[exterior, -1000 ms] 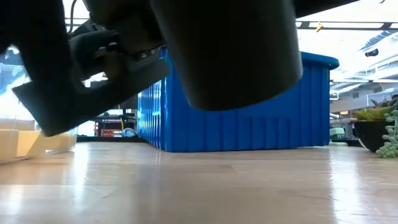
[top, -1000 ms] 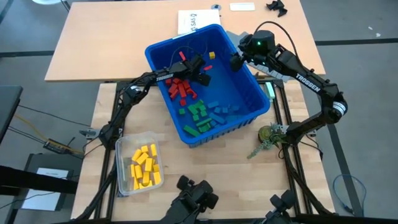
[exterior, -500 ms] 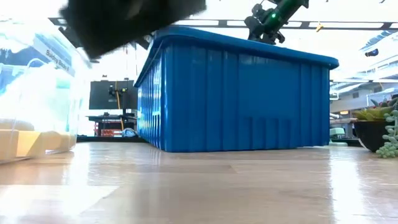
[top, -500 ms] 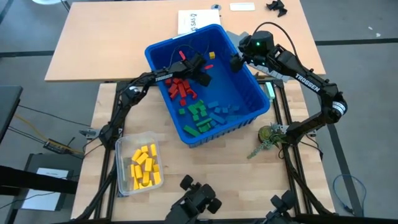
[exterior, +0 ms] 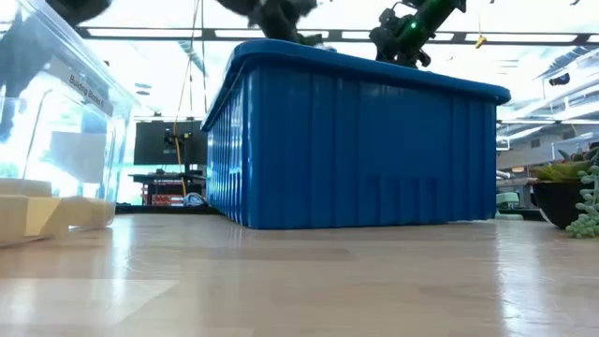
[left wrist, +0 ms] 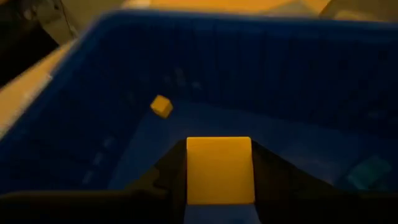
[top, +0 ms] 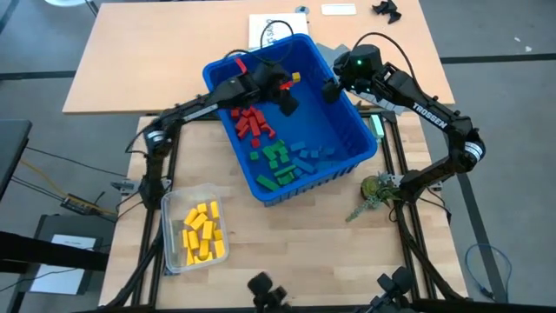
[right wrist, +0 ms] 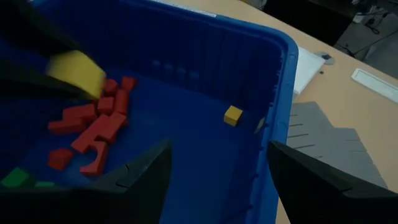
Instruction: Sort Items/Unsort Items
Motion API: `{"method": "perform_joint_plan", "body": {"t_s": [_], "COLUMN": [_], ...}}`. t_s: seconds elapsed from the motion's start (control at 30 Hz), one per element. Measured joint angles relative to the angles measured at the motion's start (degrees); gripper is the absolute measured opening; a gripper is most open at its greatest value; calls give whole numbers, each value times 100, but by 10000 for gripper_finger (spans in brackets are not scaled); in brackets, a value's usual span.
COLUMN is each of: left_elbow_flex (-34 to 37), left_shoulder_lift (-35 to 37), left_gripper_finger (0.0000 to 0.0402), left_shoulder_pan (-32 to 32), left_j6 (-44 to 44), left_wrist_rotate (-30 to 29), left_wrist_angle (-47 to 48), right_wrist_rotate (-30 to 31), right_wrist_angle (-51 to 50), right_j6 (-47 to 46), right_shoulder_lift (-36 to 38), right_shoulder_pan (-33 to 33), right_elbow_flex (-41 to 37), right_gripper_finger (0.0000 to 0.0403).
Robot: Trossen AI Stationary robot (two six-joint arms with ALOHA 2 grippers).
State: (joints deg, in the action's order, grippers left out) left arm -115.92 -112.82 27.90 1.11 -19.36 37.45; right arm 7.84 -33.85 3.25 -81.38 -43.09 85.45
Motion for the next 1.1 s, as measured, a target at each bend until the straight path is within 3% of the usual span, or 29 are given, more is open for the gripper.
{"method": "perform_joint_plan", "body": {"t_s": [0.57,0.9,1.1], "left_elbow_flex": [0,118,841], "left_shoulder_lift": [1913,2867,3474], "left_gripper_finger": [140,140,140], "left_shoulder_pan": [-1174,-1918,-2401], "left_j6": [95,-961,-1314], "left_wrist_rotate": [-493,-633,-625], "left_wrist_angle": [2167,3604,4081], "right_wrist_rotate": [-51,-164,-184], "right_wrist_angle": [-115,-94,-99], "right_j6": [-154,-15,-13], "right_shoulder_lift": [0,-3,-4], "right_shoulder_pan": [55,103,105], "right_elbow_flex": [-7,-7,-7], "right_gripper_finger": [261,261,261]}}
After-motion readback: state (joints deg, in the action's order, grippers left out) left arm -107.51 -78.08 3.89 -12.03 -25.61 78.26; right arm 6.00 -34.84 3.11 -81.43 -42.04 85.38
